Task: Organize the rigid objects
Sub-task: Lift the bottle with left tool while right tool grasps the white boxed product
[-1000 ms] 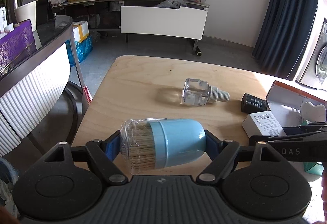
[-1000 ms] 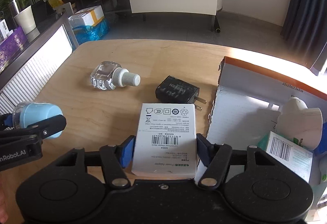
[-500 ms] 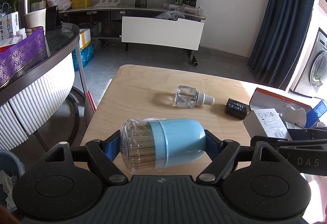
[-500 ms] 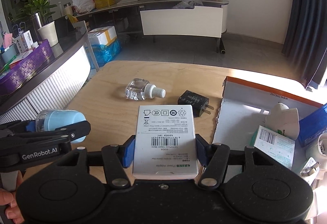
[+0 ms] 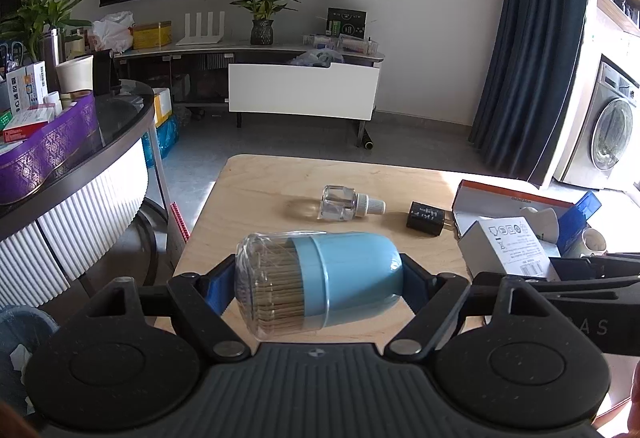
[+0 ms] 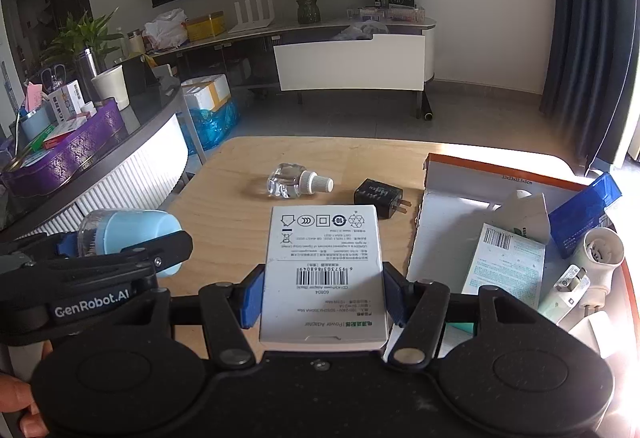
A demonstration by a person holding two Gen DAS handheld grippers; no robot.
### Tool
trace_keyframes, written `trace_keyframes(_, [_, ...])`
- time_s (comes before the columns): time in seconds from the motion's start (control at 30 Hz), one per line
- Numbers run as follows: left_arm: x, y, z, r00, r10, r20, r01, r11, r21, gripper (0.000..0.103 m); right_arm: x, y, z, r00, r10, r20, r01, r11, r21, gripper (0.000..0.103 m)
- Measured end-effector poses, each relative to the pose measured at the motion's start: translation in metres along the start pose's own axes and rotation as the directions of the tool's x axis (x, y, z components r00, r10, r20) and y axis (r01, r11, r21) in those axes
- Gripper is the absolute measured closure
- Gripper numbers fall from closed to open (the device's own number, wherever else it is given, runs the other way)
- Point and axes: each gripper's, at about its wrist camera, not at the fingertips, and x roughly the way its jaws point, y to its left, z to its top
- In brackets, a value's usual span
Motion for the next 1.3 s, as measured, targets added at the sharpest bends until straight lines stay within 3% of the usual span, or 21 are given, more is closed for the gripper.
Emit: trace_keyframes(1.3, [-0.056, -0.020, -0.022, 0.996, -0.033, 0.078, 0.032, 0.999, 0.007, 0.020, -0.069, -0.006, -0.036, 0.995, -0.007, 0.104, 0.007, 1.000, 0.007, 0.032])
